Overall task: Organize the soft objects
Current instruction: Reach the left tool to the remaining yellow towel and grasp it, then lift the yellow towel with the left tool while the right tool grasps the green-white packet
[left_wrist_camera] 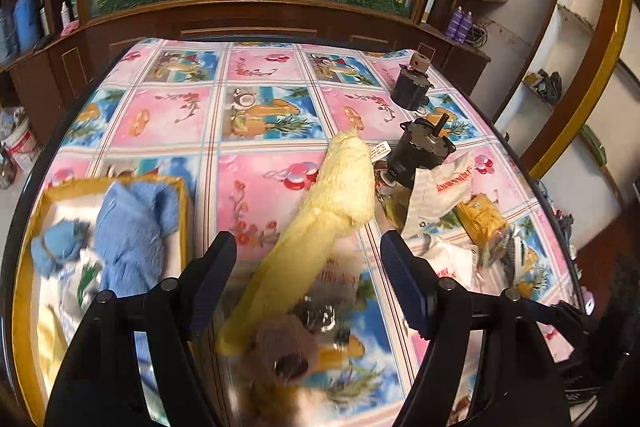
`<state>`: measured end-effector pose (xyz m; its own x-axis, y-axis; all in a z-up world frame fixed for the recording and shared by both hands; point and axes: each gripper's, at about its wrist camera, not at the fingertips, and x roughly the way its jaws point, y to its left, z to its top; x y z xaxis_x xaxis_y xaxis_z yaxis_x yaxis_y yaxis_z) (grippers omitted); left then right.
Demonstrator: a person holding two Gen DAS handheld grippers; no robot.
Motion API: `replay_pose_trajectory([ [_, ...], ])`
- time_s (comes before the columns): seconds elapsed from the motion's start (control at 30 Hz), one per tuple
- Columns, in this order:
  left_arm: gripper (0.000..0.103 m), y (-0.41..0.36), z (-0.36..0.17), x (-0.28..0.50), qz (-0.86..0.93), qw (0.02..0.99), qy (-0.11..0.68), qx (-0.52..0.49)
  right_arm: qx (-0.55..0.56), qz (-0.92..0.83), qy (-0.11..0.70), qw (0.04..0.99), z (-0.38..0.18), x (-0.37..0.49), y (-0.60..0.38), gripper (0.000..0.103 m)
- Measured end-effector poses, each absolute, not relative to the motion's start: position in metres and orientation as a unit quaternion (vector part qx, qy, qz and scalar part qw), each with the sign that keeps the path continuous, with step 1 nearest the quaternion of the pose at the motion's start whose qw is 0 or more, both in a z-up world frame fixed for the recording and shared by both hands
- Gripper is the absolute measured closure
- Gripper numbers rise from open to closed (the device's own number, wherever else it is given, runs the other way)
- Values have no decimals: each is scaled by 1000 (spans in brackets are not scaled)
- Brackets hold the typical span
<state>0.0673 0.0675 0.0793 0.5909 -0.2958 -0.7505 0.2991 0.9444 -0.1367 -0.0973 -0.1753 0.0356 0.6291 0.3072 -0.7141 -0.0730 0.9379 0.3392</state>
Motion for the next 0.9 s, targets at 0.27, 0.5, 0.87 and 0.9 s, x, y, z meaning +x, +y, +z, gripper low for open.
replay_pose_trajectory([
  [0.27, 21, 1, 41, 129, -156, 875, 442, 120, 115, 31, 380, 917, 46, -109, -219, 20],
  [0.5, 56, 0, 19, 137, -159, 852, 492, 83, 160, 76, 384, 906, 45, -113, -212, 19],
  [0.87, 56, 85, 105, 23, -170, 900, 398, -53, 187, 121, 326, 919, 99, -164, -202, 19],
  [0.9, 56, 93, 119, 6, -176, 904, 384, -64, 191, 122, 311, 923, 113, -171, -208, 19],
])
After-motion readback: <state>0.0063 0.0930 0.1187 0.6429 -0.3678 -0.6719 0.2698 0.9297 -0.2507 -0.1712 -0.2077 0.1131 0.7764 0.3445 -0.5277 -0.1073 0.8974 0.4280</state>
